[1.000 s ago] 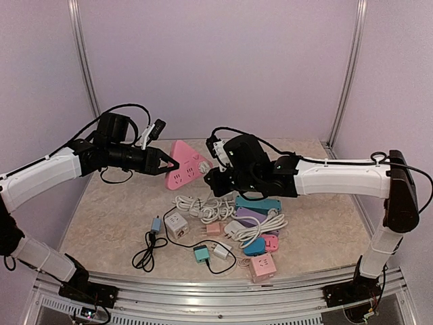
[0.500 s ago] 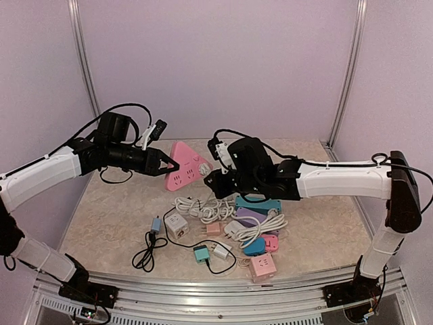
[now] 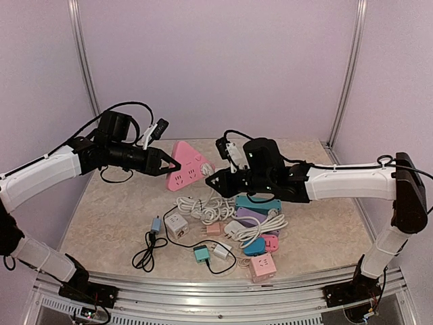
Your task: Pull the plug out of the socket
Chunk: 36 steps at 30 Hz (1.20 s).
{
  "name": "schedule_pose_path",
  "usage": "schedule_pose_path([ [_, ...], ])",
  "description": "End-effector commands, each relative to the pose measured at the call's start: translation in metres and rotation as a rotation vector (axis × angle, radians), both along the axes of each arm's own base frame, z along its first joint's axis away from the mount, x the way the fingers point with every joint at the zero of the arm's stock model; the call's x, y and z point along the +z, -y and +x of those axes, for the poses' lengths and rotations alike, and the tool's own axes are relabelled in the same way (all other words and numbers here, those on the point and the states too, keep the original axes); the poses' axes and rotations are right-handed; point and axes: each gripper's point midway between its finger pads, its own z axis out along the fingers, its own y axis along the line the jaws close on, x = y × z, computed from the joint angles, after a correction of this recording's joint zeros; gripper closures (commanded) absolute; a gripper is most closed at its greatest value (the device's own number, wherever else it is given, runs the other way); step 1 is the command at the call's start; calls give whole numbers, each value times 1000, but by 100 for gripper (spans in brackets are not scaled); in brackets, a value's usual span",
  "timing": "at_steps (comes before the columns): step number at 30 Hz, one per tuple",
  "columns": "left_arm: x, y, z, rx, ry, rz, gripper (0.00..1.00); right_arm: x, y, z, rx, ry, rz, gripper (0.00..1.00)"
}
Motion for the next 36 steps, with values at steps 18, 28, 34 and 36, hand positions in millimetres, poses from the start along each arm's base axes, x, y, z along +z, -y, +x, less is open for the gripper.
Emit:
schedule_pose_path([
  [18,14,-5,21,49,15,-13,100,3,9,1,-221,124,-182,100],
  [28,11,-14,30,84,-19,-25,100,-10,-11,-4,-271,207,-367,100],
  [34,11,-15,32,89,-21,-28,100,-13,-18,-6,-277,224,-406,100],
  [36,11,-16,32,90,-23,-28,100,-11,-18,-6,-279,220,-399,100],
])
